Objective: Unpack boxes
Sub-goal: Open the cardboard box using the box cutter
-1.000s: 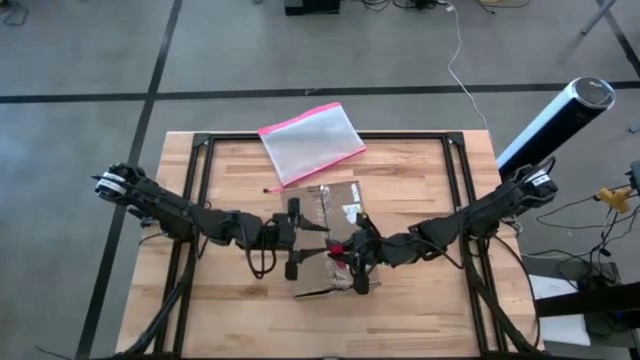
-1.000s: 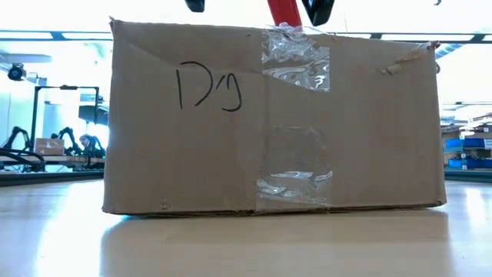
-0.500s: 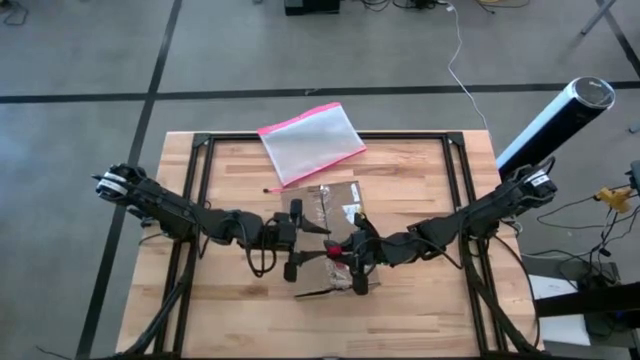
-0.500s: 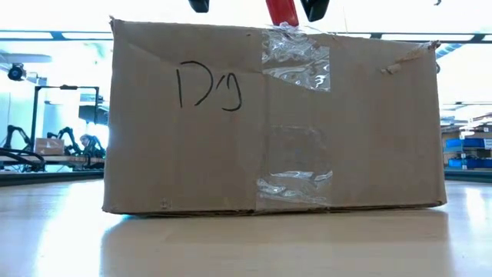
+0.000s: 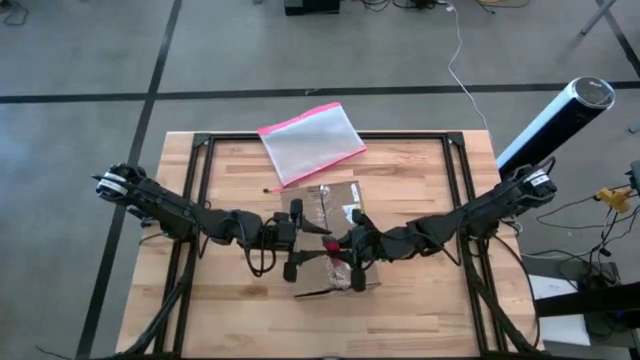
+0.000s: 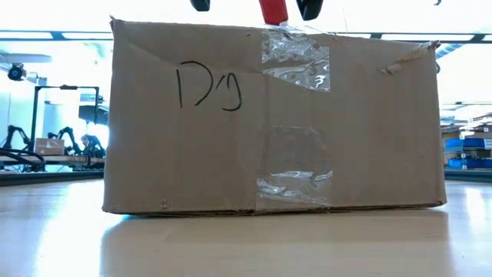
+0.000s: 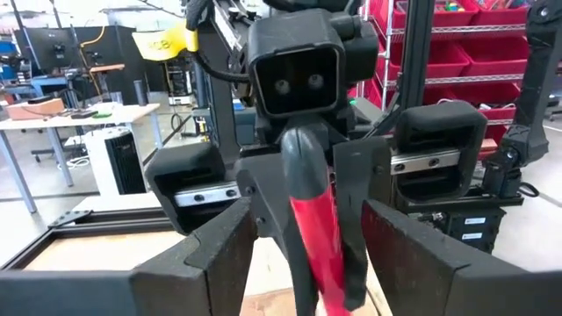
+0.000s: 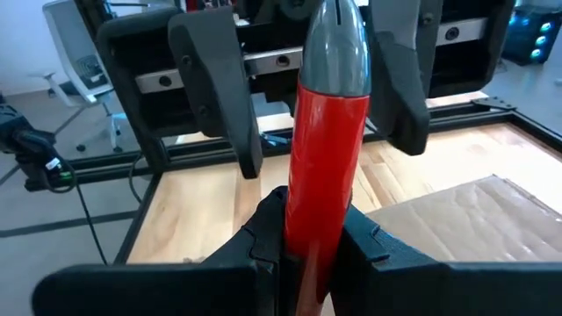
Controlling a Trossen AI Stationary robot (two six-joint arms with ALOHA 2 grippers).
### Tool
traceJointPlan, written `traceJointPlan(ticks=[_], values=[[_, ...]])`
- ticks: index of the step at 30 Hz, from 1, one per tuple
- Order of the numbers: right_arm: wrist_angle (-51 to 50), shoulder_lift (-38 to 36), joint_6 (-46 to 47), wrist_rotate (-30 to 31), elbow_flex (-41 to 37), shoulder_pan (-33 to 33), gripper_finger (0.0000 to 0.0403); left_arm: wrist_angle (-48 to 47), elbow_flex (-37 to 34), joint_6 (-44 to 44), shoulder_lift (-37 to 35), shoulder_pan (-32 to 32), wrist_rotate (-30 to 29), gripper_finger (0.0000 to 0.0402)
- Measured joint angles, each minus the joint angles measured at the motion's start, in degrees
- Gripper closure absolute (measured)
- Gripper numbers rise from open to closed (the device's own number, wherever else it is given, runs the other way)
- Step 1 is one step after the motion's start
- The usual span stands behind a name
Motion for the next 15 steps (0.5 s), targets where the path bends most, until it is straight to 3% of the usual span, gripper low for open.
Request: traceJointPlan(ticks=[7, 15], values=[[1.97, 0.02, -0.25, -1.73, -0.07, -1.11, 0.0368, 0.17, 0.0, 0.0, -0.02, 0.22, 0.02, 0.0207], [4.1, 4.31, -0.93, -5.39, 0.93, -1.95, 0.0368, 0.02, 0.02, -0.24, -0.04, 0.59, 0.39, 0.0239]])
